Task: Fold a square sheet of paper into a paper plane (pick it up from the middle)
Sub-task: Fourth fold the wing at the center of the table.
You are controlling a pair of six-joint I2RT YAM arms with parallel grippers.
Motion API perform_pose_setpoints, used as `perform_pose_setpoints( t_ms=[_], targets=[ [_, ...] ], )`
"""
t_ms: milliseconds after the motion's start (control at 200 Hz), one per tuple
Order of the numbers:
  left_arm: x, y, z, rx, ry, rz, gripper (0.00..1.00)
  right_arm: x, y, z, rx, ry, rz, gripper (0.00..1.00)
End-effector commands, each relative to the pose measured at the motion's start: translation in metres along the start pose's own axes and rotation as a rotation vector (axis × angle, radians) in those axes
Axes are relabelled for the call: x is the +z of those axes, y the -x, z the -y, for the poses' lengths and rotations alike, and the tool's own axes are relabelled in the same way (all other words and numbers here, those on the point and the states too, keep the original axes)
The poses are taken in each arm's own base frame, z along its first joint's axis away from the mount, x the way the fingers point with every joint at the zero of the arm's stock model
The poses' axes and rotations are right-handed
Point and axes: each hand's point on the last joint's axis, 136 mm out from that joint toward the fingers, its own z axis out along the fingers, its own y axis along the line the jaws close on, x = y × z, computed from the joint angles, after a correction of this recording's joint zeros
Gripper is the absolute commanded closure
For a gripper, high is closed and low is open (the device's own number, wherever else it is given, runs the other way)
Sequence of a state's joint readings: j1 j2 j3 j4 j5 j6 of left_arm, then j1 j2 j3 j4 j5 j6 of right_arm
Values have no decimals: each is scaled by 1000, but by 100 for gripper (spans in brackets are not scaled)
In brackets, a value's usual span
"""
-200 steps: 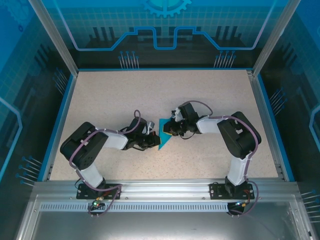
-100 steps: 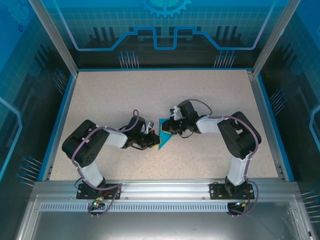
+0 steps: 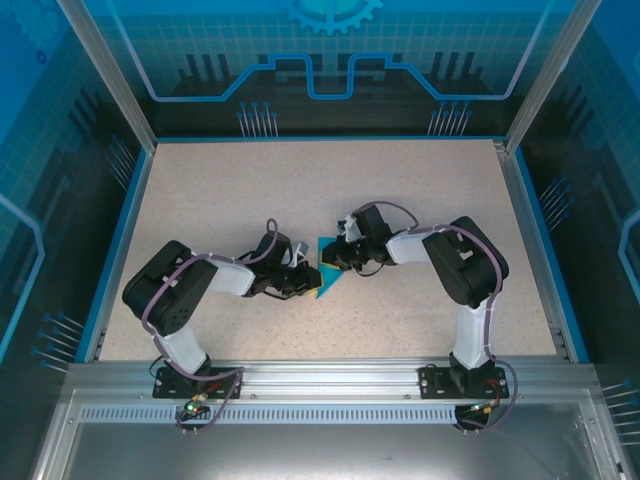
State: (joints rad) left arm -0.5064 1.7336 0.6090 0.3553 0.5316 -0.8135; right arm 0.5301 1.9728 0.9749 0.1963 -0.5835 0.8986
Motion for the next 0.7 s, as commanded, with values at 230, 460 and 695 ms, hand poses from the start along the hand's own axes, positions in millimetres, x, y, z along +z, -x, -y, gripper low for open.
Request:
perform_pose_setpoints(
  t_ms=[230, 460, 695],
  targets=[
    [-7, -5, -24, -19, 107, 23, 96, 6, -2, 3, 13, 5, -16, 85],
    [-4, -11, -42, -67, 158, 14, 100, -20, 8, -22, -28, 48, 44, 82],
    [-6, -12, -49, -90, 195, 22, 100, -35, 7, -23, -38, 17, 71, 81]
  ],
)
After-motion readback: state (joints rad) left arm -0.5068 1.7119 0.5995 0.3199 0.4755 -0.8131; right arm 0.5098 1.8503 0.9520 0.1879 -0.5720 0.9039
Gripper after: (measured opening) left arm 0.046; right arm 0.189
